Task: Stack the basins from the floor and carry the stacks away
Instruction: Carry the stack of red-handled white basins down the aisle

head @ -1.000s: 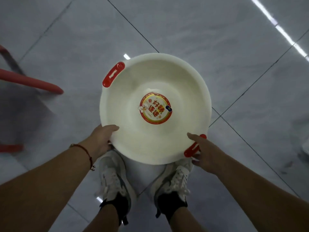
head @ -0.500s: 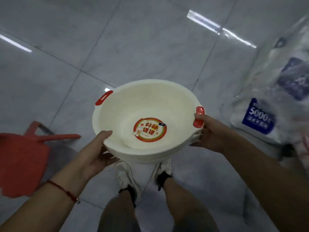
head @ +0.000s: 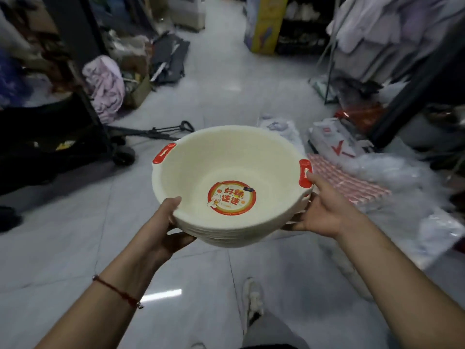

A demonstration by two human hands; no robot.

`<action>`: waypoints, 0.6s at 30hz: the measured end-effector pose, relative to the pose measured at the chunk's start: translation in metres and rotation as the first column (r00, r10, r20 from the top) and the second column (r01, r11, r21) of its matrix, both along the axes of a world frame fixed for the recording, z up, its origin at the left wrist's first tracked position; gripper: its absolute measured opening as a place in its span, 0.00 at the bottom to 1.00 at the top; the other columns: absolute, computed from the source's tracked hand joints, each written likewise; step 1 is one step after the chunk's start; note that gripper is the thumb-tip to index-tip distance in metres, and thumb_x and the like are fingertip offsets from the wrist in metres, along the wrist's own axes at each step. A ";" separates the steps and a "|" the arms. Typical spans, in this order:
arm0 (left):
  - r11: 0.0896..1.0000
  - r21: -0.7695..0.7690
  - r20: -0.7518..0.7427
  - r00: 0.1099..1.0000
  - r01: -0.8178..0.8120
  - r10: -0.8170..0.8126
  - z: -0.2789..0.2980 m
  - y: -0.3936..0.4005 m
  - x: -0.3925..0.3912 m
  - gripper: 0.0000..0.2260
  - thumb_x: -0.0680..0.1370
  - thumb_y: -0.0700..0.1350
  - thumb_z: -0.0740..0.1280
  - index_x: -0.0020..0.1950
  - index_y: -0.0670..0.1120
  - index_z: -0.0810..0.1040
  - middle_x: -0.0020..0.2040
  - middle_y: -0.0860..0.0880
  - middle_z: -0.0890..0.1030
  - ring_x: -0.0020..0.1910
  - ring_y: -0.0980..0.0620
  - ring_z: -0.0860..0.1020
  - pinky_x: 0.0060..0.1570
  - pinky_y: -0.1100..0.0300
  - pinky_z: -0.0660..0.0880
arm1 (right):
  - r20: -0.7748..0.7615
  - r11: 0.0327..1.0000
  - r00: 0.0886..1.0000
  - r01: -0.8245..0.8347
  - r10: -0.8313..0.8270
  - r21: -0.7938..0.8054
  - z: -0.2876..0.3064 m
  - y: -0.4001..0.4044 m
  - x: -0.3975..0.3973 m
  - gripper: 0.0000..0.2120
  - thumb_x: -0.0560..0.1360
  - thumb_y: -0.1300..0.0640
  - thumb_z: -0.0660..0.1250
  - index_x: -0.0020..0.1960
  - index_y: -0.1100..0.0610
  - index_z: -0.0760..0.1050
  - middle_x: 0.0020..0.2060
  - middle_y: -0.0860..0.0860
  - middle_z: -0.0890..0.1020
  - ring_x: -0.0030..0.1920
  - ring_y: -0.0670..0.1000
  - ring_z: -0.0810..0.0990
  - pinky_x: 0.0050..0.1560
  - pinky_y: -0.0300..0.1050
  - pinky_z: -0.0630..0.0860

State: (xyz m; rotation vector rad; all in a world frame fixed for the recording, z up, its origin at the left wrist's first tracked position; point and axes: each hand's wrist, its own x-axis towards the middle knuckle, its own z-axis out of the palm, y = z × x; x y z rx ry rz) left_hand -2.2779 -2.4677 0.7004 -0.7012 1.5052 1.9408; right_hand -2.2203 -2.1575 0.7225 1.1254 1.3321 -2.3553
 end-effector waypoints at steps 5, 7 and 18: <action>0.950 0.043 -0.040 0.951 0.309 -0.308 0.057 0.060 0.059 0.15 0.75 0.45 0.71 0.59 0.42 0.76 0.53 0.42 0.79 0.44 0.41 0.83 0.36 0.54 0.82 | -0.016 0.958 0.971 0.233 -0.239 -0.169 0.033 0.010 0.145 0.21 0.73 0.41 0.68 0.51 0.59 0.79 0.46 0.64 0.81 0.57 0.70 0.74 0.63 0.75 0.64; 0.897 0.039 -0.041 0.897 0.441 -0.439 0.070 0.092 0.098 0.15 0.75 0.44 0.72 0.59 0.41 0.76 0.52 0.42 0.80 0.43 0.41 0.84 0.35 0.53 0.82 | 0.012 0.902 0.919 0.390 -0.395 -0.187 0.035 0.007 0.203 0.23 0.74 0.43 0.69 0.61 0.58 0.74 0.57 0.64 0.76 0.66 0.73 0.68 0.62 0.76 0.62; 0.492 -0.019 -0.171 0.482 0.870 -0.859 0.098 0.222 0.341 0.21 0.74 0.50 0.73 0.62 0.41 0.74 0.56 0.37 0.79 0.48 0.38 0.83 0.39 0.48 0.82 | -0.096 0.447 0.439 0.891 -0.893 -0.083 0.078 -0.005 0.534 0.17 0.73 0.63 0.71 0.61 0.59 0.72 0.56 0.61 0.78 0.54 0.63 0.78 0.52 0.60 0.80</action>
